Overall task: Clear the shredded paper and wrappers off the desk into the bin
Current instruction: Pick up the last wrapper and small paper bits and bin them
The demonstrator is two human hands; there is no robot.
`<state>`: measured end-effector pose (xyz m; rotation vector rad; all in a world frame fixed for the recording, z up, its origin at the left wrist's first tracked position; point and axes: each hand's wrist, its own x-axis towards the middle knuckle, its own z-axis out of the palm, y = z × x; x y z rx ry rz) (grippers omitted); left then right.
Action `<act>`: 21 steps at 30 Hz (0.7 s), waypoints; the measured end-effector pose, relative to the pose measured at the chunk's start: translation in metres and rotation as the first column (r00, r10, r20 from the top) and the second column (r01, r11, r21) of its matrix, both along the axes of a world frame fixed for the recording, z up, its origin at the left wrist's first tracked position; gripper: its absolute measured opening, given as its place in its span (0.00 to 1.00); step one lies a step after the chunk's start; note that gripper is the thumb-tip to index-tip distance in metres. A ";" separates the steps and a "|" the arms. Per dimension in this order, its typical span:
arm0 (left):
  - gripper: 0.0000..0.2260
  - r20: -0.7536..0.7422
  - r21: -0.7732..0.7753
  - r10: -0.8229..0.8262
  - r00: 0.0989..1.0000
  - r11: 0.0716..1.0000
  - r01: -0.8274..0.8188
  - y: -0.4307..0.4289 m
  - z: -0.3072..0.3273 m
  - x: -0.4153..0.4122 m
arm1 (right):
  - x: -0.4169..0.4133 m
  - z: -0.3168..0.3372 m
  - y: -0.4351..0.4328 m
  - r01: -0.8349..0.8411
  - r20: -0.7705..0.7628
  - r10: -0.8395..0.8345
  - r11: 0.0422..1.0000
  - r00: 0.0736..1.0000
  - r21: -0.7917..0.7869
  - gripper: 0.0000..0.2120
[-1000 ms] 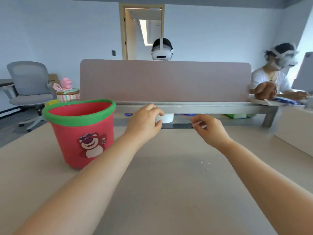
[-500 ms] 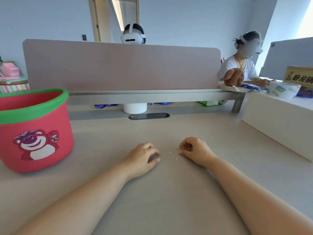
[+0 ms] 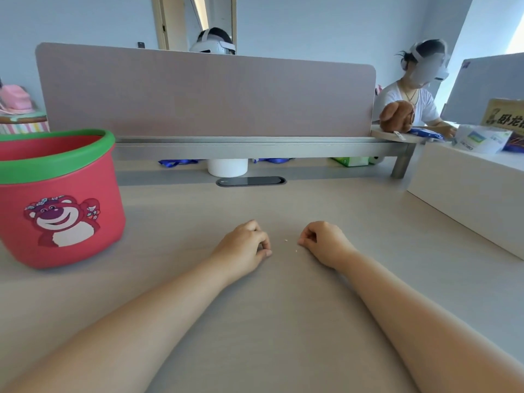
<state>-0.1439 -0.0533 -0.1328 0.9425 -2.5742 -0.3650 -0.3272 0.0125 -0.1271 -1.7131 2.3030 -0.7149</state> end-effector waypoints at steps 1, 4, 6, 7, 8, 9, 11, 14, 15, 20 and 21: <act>0.06 0.020 0.005 0.015 1.000 1.000 -0.015 0.001 0.001 -0.002 | 0.001 0.000 0.000 -0.005 -0.016 0.005 1.000 1.000 0.031 0.07; 0.08 0.120 -0.010 0.030 0.992 1.000 -0.029 0.002 0.003 -0.005 | 0.004 0.002 0.002 -0.041 -0.108 0.051 0.995 0.993 0.094 0.07; 0.09 0.178 -0.026 0.013 0.984 1.000 -0.009 0.002 0.001 -0.006 | 0.006 0.003 0.006 -0.088 -0.110 0.096 0.993 0.989 0.073 0.05; 0.09 0.178 -0.028 0.005 0.984 1.000 0.000 0.001 0.001 -0.006 | 0.006 0.004 0.008 -0.105 -0.077 0.109 0.993 0.991 0.047 0.05; 0.08 0.151 -0.018 0.003 0.988 1.000 0.000 0.000 0.000 -0.006 | 0.005 0.004 0.010 -0.111 -0.039 0.112 0.994 0.993 0.019 0.06; 0.08 0.112 0.003 0.008 0.994 1.000 -0.009 -0.002 0.000 -0.006 | 0.005 0.005 0.013 -0.113 -0.009 0.113 0.994 0.994 -0.005 0.06; 0.06 0.051 0.049 0.024 0.998 0.998 -0.027 -0.006 0.003 -0.008 | 0.005 0.007 0.015 -0.120 0.032 0.121 0.992 0.992 -0.035 0.06; 0.05 0.034 0.090 0.004 0.999 0.996 -0.007 -0.014 0.008 -0.014 | 0.007 0.009 0.017 -0.146 0.040 0.147 0.988 0.988 -0.043 0.04; 0.05 0.023 0.103 -0.012 1.000 0.995 0.009 -0.016 0.010 -0.016 | 0.007 0.009 0.017 -0.153 0.022 0.154 0.987 0.988 -0.039 0.05; 0.12 0.042 0.124 -0.116 0.992 0.986 0.110 -0.021 0.020 -0.027 | 0.011 0.013 0.014 -0.178 -0.110 0.179 0.984 0.978 0.012 0.09; 0.12 0.069 0.104 -0.127 0.989 0.987 0.120 -0.022 0.021 -0.030 | 0.012 0.013 0.013 -0.185 -0.143 0.188 0.982 0.972 0.036 0.09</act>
